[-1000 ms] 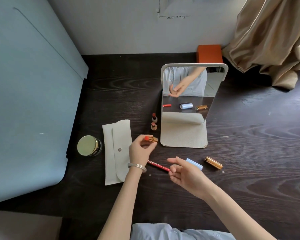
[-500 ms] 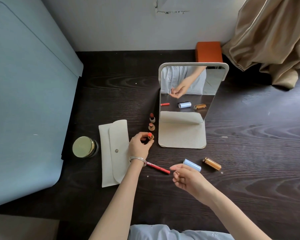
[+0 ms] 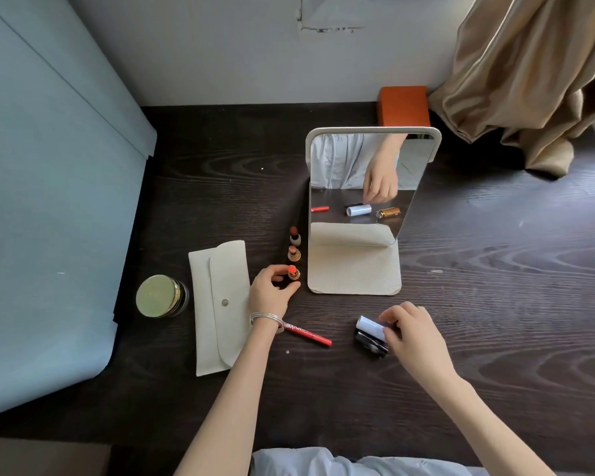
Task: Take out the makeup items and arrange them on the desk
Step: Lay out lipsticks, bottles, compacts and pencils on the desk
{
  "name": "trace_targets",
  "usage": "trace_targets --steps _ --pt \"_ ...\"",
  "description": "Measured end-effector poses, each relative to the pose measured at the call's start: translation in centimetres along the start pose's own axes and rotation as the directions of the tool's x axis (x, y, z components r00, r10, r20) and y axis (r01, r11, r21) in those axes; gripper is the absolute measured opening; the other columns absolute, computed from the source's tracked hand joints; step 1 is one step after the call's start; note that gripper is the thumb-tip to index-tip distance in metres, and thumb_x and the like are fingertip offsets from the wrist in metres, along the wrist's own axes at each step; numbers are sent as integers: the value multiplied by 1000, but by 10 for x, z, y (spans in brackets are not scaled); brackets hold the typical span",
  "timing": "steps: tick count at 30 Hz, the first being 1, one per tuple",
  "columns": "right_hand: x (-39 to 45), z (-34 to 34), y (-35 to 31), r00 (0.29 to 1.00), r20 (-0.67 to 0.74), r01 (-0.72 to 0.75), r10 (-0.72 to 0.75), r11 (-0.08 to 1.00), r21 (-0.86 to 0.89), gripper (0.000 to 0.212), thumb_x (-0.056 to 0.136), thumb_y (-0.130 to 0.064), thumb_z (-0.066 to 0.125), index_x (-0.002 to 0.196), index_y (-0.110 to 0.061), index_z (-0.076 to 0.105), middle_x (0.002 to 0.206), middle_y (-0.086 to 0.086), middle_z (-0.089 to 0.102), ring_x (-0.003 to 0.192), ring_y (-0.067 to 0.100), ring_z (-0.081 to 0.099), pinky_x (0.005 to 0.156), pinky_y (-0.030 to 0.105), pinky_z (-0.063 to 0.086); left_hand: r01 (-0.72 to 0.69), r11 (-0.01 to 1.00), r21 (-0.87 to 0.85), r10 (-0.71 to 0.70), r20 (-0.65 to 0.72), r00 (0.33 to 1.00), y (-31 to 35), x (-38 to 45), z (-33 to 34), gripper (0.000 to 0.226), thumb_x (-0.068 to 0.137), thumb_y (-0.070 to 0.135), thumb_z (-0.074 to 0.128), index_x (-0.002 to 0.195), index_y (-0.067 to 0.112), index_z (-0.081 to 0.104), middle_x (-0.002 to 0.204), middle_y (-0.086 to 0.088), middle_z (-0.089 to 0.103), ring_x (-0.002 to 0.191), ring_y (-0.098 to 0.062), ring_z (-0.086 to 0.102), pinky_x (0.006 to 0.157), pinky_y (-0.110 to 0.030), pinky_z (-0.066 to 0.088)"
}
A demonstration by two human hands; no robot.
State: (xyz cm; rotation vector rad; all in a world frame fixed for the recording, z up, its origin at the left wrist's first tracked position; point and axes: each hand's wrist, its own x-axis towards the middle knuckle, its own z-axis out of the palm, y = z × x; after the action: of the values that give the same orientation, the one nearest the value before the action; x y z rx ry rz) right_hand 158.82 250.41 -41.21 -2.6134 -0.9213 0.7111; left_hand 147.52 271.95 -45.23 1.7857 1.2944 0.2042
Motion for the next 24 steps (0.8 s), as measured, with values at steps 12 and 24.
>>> trace_targets --steps 12,24 --pt "6 22 -6 992 -28 116 -124 973 -200 39 48 -24 92 77 -16 67 72 -4 65 78 28 57 58 33 37 172 974 -150 -174 2 985 -1 -42 -10 18 86 5 60 101 14 62 99 5 61 80 1 54 58 -6 39" --pt "7 19 -18 987 152 -15 47 979 -203 36 84 -41 63 115 -26 57 117 -10 55 117 20 33 85 32 24 45 997 -63 -13 435 900 23 -85 11 26 80 14 71 101 22 60 97 11 60 74 -1 59 61 -5 46"
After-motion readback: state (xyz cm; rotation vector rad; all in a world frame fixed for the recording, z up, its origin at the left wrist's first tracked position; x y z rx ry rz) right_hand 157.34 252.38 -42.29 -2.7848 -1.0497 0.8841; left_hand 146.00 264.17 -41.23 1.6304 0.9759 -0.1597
